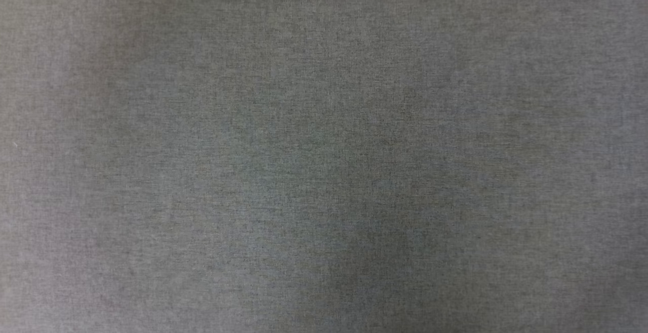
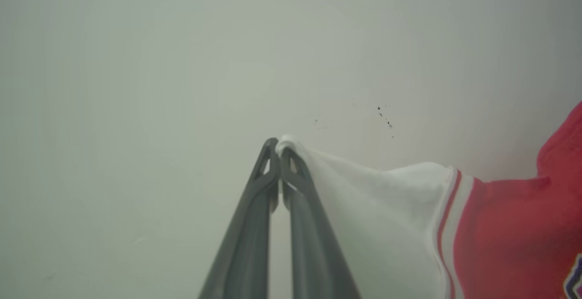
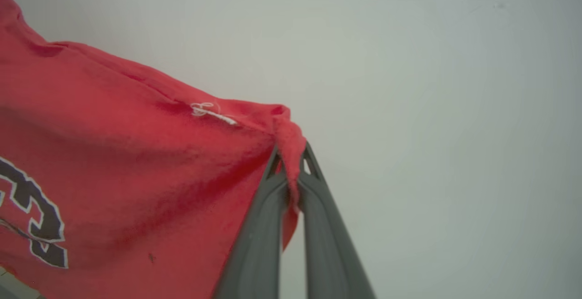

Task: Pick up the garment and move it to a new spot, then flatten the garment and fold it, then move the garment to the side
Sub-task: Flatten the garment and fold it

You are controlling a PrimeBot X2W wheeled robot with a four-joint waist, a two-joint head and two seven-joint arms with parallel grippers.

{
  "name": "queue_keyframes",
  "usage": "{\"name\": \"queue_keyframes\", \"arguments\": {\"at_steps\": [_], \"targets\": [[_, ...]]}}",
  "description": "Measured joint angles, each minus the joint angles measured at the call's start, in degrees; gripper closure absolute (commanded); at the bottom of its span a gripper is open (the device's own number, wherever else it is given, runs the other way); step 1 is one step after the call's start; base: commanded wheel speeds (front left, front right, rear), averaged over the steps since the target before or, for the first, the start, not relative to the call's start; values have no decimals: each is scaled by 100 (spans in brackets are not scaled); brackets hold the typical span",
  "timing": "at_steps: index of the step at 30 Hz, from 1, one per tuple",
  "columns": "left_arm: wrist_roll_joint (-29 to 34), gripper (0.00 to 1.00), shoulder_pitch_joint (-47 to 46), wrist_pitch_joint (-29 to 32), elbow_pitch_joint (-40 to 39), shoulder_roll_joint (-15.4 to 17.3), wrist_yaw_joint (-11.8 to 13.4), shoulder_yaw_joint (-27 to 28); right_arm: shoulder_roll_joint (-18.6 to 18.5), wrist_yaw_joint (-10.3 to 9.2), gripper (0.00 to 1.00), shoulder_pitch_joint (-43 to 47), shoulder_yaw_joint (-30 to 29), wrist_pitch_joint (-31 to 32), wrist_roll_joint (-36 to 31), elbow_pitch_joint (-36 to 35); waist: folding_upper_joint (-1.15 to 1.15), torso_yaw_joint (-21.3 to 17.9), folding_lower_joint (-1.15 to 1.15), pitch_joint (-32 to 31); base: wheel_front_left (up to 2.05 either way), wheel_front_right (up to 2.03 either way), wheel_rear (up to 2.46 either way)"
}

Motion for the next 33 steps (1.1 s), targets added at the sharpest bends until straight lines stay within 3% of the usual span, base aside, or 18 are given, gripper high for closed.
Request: {"name": "queue_keyframes", "arguments": {"at_steps": [9,16,23,33], "targets": [[-147,100,280,-207,499,-87,-145,-81,132,0,100,-66,719,-432,308,655,0,63,0,287,0,0,0],[-276,100,1189,-403,777,-191,-163,-233,200,1,100,581,1254,-923,634,1101,0,139,0,407,0,0,0],[-586,100,2512,-510,823,-266,-138,-144,405,0,100,1636,1468,-1472,1018,1516,0,152,0,220,0,0,0],[-501,100,5358,-527,-522,-53,129,26,452,0,100,3535,1939,-2082,1338,1413,0,163,-1,-538,0,0,0]]}}
